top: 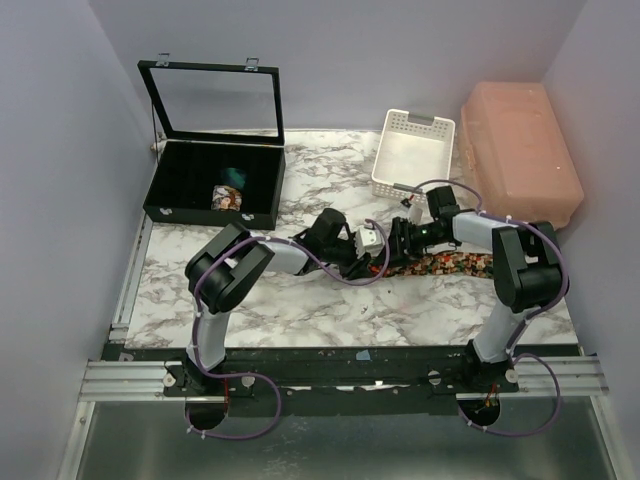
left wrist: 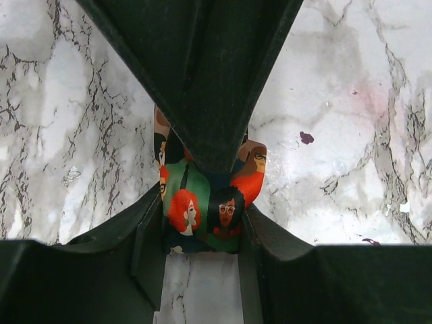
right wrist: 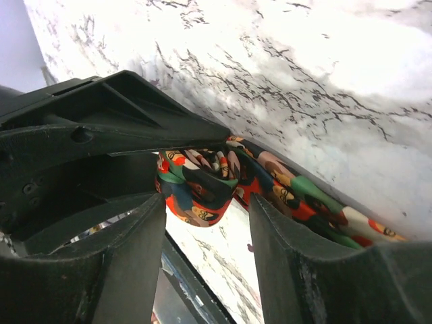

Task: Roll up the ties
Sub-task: Roll the tie at the center of the board.

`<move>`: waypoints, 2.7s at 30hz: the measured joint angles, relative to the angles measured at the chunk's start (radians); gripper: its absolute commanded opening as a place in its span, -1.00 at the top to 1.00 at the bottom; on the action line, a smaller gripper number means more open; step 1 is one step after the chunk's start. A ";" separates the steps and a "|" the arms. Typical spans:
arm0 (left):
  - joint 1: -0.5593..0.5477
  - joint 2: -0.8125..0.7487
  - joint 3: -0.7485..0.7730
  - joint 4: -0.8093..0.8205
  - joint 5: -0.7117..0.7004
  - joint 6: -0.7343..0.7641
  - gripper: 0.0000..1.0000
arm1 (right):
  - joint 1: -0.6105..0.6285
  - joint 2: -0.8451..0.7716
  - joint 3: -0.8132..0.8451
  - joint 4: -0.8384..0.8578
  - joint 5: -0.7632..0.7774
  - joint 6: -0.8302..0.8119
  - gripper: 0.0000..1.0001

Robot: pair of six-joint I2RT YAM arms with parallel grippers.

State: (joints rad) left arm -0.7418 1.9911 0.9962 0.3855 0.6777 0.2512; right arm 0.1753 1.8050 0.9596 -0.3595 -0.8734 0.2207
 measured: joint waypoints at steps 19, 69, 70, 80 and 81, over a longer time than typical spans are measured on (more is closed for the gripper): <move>-0.010 -0.009 0.024 -0.062 -0.035 0.035 -0.21 | 0.018 0.048 0.027 -0.056 0.096 0.009 0.99; -0.033 0.024 0.012 0.068 -0.065 -0.047 0.56 | -0.012 0.064 0.085 -0.158 0.016 -0.024 0.40; -0.034 0.024 0.013 0.064 -0.066 -0.044 0.56 | -0.012 0.065 0.086 -0.157 0.011 -0.021 0.51; -0.038 0.023 0.031 0.028 -0.072 -0.029 -0.17 | -0.020 0.108 0.135 -0.213 -0.003 -0.063 0.99; -0.036 0.023 0.032 0.027 -0.071 -0.026 -0.22 | -0.022 0.111 0.136 -0.216 0.006 -0.078 0.99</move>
State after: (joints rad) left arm -0.7776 2.0144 1.0279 0.4122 0.6064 0.2249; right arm 0.1535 1.9160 1.0958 -0.5758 -0.8673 0.1429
